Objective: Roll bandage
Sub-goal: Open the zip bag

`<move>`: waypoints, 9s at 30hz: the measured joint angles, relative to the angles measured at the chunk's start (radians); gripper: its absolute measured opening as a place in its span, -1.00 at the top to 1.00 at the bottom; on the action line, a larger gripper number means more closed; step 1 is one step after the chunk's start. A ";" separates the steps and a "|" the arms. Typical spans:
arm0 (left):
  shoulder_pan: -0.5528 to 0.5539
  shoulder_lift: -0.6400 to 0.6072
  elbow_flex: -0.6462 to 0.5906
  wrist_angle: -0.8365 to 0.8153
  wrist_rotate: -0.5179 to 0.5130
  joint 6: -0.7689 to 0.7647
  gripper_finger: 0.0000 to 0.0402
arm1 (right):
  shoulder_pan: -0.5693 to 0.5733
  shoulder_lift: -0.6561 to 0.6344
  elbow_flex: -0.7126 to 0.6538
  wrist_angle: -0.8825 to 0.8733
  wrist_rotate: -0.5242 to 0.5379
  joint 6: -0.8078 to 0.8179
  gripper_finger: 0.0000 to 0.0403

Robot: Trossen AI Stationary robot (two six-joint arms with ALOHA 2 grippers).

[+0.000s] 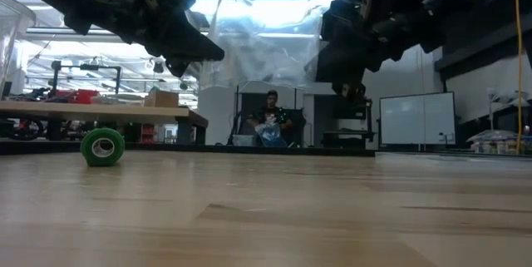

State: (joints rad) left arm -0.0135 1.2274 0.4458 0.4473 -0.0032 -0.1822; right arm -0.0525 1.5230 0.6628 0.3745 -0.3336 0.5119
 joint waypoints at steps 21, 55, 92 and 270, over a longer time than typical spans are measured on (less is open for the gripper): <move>0.000 0.000 0.000 -0.002 0.000 -0.030 1.00 | -0.002 -0.185 0.000 -0.419 0.085 -0.224 0.71; 0.000 0.000 0.000 0.001 0.000 -0.038 1.00 | 0.000 -0.428 -0.474 0.006 0.384 0.222 0.71; -0.001 0.000 0.000 0.008 0.000 -0.077 1.00 | 0.000 -0.255 -0.310 0.354 0.351 0.044 -0.12; -0.018 -0.012 0.001 -0.175 0.322 0.146 1.00 | 0.018 0.019 0.228 -0.043 0.277 -0.220 0.12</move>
State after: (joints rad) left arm -0.0319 1.2152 0.4465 0.2728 0.3183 -0.0365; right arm -0.0346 1.5425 0.8906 0.3312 -0.0564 0.2923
